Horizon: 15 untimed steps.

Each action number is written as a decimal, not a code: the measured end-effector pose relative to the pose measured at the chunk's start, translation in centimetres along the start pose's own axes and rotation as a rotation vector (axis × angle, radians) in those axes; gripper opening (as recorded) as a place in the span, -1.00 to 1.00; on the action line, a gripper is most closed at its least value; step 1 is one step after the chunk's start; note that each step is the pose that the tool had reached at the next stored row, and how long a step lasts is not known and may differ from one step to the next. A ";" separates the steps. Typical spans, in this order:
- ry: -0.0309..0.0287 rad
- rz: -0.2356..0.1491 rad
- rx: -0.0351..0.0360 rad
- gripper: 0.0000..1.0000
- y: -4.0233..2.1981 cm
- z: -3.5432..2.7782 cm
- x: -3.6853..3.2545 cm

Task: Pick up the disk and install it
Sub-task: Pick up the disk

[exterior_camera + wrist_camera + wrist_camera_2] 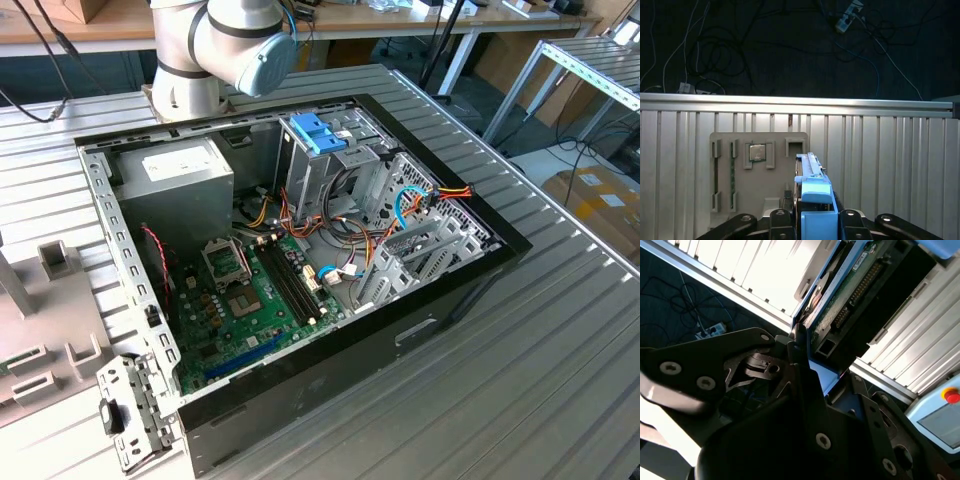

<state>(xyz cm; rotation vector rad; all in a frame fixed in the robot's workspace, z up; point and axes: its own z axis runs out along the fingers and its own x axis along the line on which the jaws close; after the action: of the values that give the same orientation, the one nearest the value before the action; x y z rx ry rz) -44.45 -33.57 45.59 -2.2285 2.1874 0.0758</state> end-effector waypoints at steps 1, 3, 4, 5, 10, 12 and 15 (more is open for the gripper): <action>0.0000 0.000 0.0000 -0.26 0.00 -0.04 0.00; -0.0002 0.000 0.0000 -0.26 0.00 -0.13 -0.01; -0.0002 0.000 0.0000 -0.26 0.00 -0.19 -0.01; -0.0003 0.000 0.0000 -0.26 0.00 -0.23 -0.01; -0.0007 0.000 0.0000 -0.26 0.01 -0.42 -0.02; -0.0011 0.000 0.0000 -0.26 0.01 -0.54 -0.03; -0.0017 0.000 0.0000 -0.26 0.01 -0.70 -0.03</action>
<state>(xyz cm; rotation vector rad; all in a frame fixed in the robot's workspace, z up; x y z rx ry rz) -44.45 -33.57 46.29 -2.2276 2.1865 0.0776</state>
